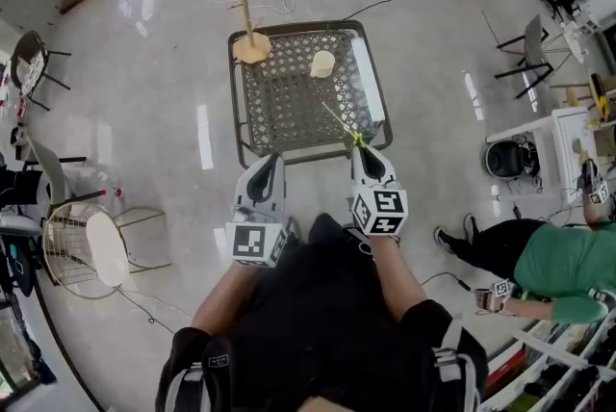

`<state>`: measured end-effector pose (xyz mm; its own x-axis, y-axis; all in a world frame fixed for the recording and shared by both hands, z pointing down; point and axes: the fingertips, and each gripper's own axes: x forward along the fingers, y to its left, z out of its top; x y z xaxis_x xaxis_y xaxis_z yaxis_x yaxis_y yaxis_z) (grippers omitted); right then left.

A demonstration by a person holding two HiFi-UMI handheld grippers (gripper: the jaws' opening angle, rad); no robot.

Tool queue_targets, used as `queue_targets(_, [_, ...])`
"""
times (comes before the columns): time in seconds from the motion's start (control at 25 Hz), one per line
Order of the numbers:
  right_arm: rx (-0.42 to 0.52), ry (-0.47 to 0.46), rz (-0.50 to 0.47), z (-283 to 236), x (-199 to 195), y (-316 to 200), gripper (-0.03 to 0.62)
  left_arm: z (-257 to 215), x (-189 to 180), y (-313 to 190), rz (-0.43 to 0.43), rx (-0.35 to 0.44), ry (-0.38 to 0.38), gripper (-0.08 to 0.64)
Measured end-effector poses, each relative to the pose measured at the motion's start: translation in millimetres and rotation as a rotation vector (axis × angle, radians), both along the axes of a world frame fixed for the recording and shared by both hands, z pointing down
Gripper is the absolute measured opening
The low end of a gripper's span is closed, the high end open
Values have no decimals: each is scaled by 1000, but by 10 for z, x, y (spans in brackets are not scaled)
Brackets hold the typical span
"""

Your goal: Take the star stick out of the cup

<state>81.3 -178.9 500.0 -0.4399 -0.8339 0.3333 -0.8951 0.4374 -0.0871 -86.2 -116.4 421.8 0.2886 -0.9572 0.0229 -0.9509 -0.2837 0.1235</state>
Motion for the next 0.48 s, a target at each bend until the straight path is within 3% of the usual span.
queue_targets(0.48, [13, -58, -31, -226, 345, 513, 20, -87, 568, 210, -12, 0, -15, 11])
